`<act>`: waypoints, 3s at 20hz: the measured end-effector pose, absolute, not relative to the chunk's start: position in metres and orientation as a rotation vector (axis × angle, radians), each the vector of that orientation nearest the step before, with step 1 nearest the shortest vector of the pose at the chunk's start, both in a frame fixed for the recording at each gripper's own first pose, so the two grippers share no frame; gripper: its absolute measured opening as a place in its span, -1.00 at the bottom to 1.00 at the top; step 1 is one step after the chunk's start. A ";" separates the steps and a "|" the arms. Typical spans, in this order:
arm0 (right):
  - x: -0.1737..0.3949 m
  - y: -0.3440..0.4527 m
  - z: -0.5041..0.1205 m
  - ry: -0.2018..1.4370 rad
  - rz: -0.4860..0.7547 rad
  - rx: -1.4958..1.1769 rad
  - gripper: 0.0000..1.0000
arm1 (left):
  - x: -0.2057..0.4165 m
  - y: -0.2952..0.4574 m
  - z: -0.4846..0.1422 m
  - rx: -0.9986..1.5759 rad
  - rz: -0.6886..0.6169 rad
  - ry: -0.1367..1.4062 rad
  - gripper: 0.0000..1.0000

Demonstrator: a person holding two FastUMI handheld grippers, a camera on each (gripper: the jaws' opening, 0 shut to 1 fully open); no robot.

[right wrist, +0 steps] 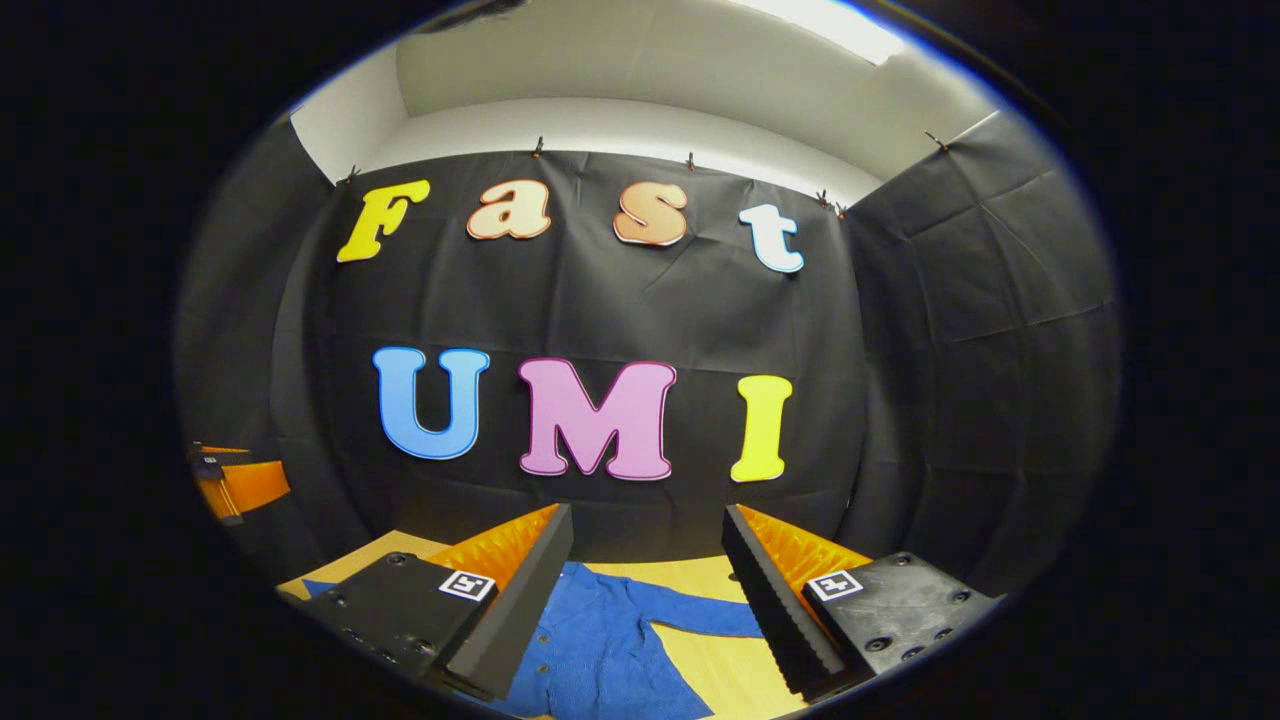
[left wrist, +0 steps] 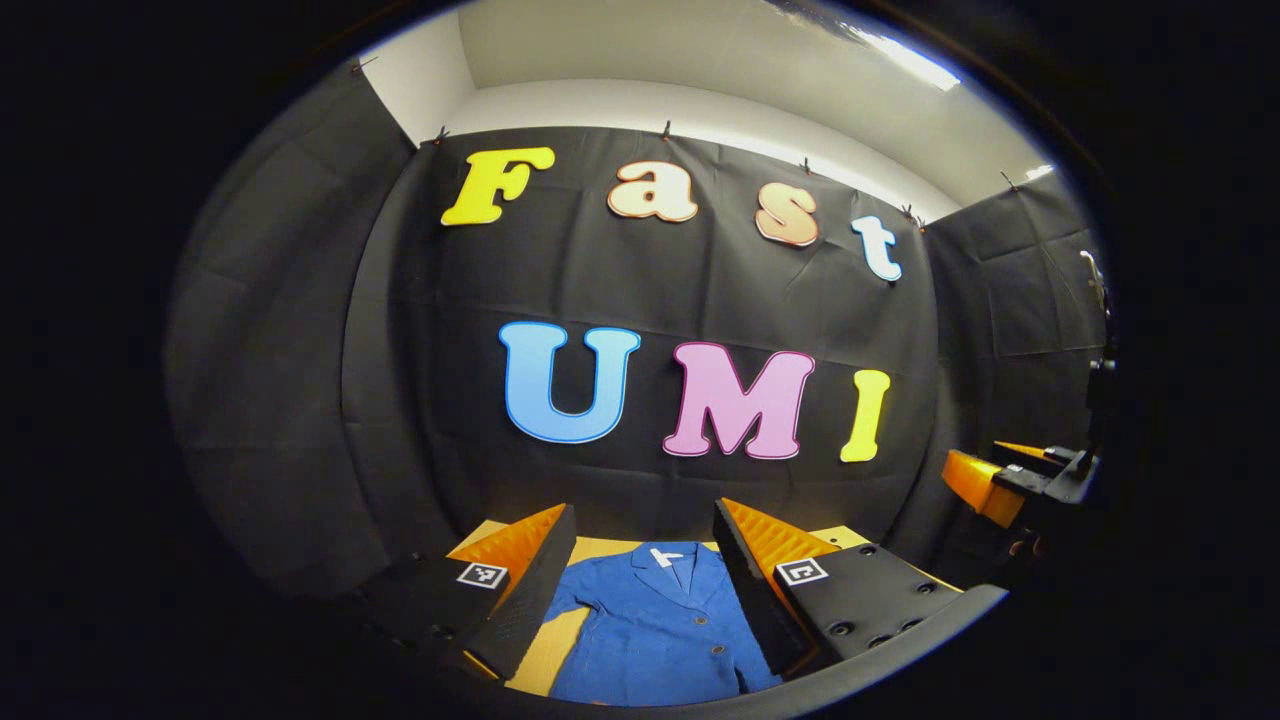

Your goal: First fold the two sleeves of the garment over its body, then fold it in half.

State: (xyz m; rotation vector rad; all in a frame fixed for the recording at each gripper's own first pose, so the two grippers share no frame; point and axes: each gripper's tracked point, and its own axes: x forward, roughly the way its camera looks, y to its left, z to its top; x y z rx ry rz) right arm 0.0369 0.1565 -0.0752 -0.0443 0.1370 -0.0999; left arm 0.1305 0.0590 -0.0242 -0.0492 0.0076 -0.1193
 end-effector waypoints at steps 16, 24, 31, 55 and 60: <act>0.119 0.052 -0.295 0.607 -0.165 0.036 0.96 | 0.163 0.033 -0.059 -0.024 0.021 0.109 0.60; 0.145 -0.044 -0.415 0.837 -0.271 0.070 0.94 | 0.191 -0.010 -0.094 -0.019 0.032 0.220 0.60; 0.120 -0.167 -0.493 1.035 -0.495 0.067 0.96 | 0.217 -0.046 -0.109 0.016 -0.013 0.279 0.60; 0.113 -0.163 -0.540 1.196 -0.457 0.440 -0.89 | 0.233 -0.081 -0.141 0.036 -0.091 0.374 0.60; 0.168 -0.103 -0.495 1.083 -0.324 0.381 -0.91 | 0.217 -0.054 -0.142 0.024 -0.040 0.378 0.60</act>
